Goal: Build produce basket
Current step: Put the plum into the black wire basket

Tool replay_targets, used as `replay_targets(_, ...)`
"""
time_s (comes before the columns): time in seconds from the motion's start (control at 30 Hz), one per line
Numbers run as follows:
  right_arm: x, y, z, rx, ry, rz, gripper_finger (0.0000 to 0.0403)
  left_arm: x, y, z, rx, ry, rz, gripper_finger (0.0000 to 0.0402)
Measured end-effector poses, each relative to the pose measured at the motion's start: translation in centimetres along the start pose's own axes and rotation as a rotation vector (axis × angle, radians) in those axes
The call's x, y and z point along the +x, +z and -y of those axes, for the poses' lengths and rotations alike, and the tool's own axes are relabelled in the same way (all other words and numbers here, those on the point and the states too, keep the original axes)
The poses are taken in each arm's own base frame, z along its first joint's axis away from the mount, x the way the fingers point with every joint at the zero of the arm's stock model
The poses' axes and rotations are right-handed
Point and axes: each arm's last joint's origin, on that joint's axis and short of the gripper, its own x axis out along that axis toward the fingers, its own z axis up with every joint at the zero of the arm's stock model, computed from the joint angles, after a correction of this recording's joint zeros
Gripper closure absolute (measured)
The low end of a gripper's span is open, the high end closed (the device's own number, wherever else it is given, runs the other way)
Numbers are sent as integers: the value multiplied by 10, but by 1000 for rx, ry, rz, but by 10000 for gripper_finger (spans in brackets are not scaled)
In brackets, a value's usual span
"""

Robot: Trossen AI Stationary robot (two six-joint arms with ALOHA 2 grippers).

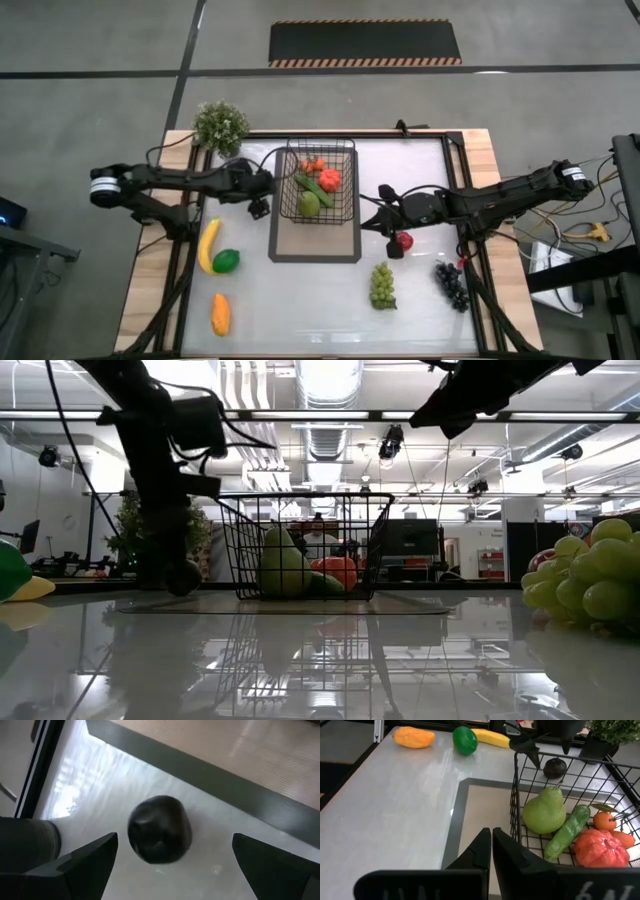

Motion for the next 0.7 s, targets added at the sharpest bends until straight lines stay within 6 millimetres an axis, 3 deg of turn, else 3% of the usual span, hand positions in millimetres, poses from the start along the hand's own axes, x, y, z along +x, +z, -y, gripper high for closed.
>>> replay_targets(0.37,2,-8,0,10,1,-22,394,14,1,-8,-45,26,-21,30)
replay_targets(0.7,2,-8,0,23,0,-23,394,17,1,-11,-66,22,-18,95)
